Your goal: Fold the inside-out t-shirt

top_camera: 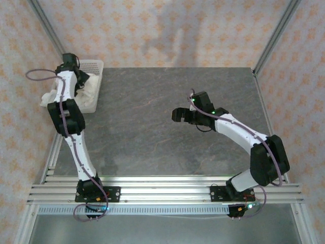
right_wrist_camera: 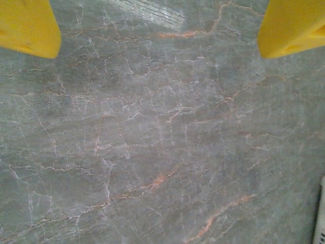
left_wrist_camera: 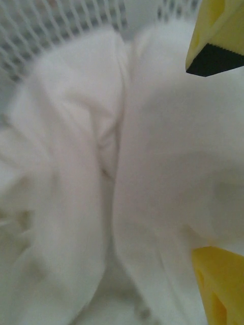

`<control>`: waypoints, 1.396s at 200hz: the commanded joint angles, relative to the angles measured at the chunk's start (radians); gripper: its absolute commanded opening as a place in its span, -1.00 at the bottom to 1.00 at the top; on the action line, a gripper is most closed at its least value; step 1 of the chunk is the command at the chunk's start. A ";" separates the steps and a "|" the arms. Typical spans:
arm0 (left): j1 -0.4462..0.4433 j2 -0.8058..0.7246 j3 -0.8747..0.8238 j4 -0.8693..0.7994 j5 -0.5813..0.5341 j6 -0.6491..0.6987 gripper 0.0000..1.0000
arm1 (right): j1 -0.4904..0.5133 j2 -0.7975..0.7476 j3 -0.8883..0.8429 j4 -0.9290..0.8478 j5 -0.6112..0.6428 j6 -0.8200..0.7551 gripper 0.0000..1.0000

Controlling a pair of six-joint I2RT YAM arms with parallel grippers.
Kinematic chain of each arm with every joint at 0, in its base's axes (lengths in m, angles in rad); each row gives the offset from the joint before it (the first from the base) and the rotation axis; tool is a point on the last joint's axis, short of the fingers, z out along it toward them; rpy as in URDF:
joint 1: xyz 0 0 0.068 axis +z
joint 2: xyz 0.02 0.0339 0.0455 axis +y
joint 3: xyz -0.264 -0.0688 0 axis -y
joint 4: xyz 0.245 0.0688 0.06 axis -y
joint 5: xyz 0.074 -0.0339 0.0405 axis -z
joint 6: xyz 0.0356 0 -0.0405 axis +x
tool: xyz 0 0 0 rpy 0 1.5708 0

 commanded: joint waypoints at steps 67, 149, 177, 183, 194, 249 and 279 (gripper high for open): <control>-0.047 -0.342 0.007 0.101 0.168 0.037 -1.00 | 0.000 -0.038 0.074 -0.034 0.033 0.013 0.99; -0.359 -0.813 -0.064 0.137 0.216 0.101 -1.00 | -0.001 -0.293 -0.002 -0.037 0.140 0.122 0.99; -0.424 -0.898 -0.406 0.270 0.199 0.062 -1.00 | -0.001 -0.365 -0.027 -0.066 0.181 0.163 0.99; -0.433 -0.904 -0.467 0.288 0.215 0.058 -1.00 | -0.001 -0.379 -0.034 -0.072 0.182 0.170 0.99; -0.453 -0.918 -0.578 0.319 0.219 0.060 -1.00 | -0.001 -0.401 -0.045 -0.090 0.185 0.179 0.99; -0.472 -1.085 -0.885 0.195 -0.219 0.141 0.45 | -0.001 -0.425 -0.083 -0.131 0.156 0.198 0.99; -0.606 -1.189 -1.033 0.090 -0.393 0.140 0.30 | -0.001 -0.394 -0.106 -0.121 0.154 0.196 0.99</control>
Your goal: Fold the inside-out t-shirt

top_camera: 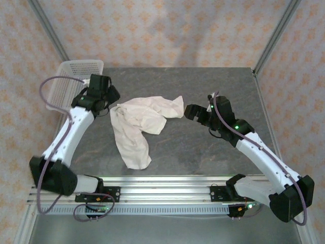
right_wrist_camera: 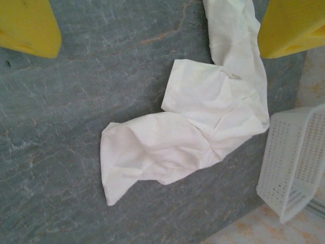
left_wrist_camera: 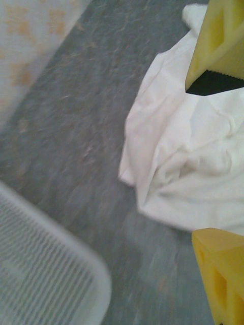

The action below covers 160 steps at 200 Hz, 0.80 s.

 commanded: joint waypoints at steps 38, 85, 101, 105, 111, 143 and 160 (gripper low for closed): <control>-0.382 -0.082 -0.288 -0.068 -0.129 -0.061 0.19 | 0.000 0.060 -0.039 0.024 -0.011 0.033 0.99; -0.518 0.170 -0.242 0.126 0.005 0.019 0.37 | -0.001 0.109 -0.028 0.034 -0.034 0.036 0.99; -0.528 0.286 -0.170 0.148 0.004 0.017 0.37 | 0.000 0.109 -0.029 0.034 -0.040 0.041 0.99; -0.529 0.311 -0.157 0.155 -0.006 0.014 0.37 | 0.000 0.109 -0.031 0.033 -0.038 0.042 0.99; -0.529 0.347 -0.138 0.162 -0.023 0.010 0.37 | -0.001 0.107 -0.033 0.031 -0.036 0.044 0.99; -0.521 0.508 -0.056 0.185 -0.124 0.032 0.38 | -0.001 0.063 -0.051 0.007 -0.013 0.046 0.99; -0.508 0.560 -0.032 0.182 -0.102 0.029 0.25 | -0.001 0.044 -0.047 -0.017 -0.002 0.039 0.99</control>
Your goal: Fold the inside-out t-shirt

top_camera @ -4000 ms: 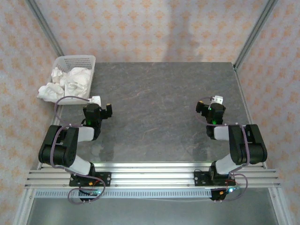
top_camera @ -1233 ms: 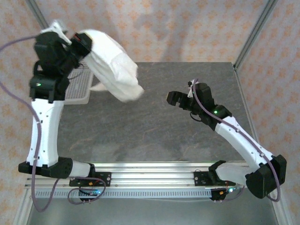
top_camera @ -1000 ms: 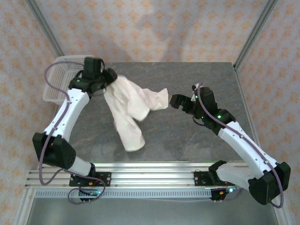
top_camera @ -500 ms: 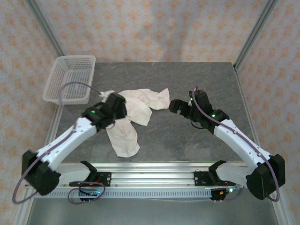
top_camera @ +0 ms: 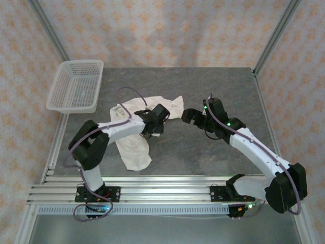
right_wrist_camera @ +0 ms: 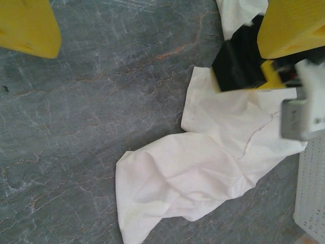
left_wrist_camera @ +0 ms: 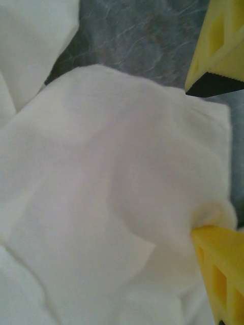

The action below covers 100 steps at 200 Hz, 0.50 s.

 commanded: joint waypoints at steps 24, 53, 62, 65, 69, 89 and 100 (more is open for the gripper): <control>0.018 0.018 0.007 0.023 -0.076 0.012 -1.00 | 0.000 -0.052 0.008 -0.044 0.035 -0.012 0.99; 0.025 -0.263 -0.126 0.025 -0.083 0.001 -1.00 | 0.018 -0.004 0.026 0.009 0.007 -0.081 1.00; 0.033 -0.371 -0.171 0.014 -0.084 -0.006 -1.00 | 0.045 0.017 0.036 0.036 0.024 -0.129 0.99; 0.040 -0.401 -0.184 0.007 -0.082 -0.007 -1.00 | 0.056 0.045 0.039 0.047 0.030 -0.146 0.99; 0.049 -0.441 -0.201 -0.003 -0.080 -0.010 -1.00 | 0.071 0.067 0.045 0.063 0.039 -0.168 0.99; 0.100 -0.599 -0.268 -0.069 -0.065 -0.023 -1.00 | 0.121 0.203 0.099 0.146 0.045 -0.244 1.00; 0.123 -0.658 -0.294 -0.111 -0.077 -0.034 -1.00 | 0.134 0.304 0.154 0.169 0.033 -0.259 0.99</control>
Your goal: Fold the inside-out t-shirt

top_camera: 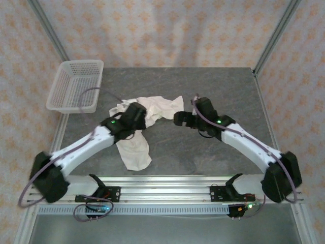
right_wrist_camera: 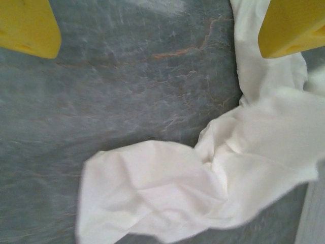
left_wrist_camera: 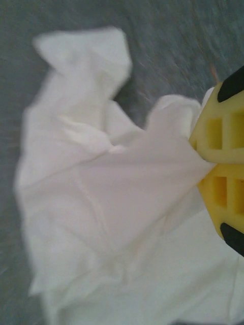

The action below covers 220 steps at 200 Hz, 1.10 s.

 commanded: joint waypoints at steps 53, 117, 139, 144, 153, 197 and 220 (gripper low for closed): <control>0.123 -0.253 -0.130 -0.310 -0.171 -0.157 -1.00 | 0.115 0.620 0.418 0.068 0.136 -0.247 0.99; 0.313 -0.345 -0.027 -0.373 -0.041 -0.112 -1.00 | 0.104 0.614 0.434 0.069 0.176 -0.269 -1.00; 0.368 -0.360 0.058 -0.405 0.002 -0.074 -1.00 | 0.104 0.397 0.319 0.103 0.179 -0.274 -1.00; 0.374 -0.365 0.077 -0.408 0.009 -0.065 -1.00 | 0.104 0.340 0.294 0.102 0.174 -0.276 -1.00; 0.377 -0.371 0.113 -0.411 0.018 -0.051 -1.00 | 0.104 0.264 0.270 0.086 0.173 -0.275 -1.00; 0.377 -0.369 0.307 -0.299 0.213 0.084 -1.00 | 0.104 -0.071 0.238 -0.008 0.167 -0.275 -1.00; 0.377 -0.355 0.398 -0.226 0.318 0.143 -1.00 | 0.104 -0.188 0.233 -0.018 0.219 -0.233 -1.00</control>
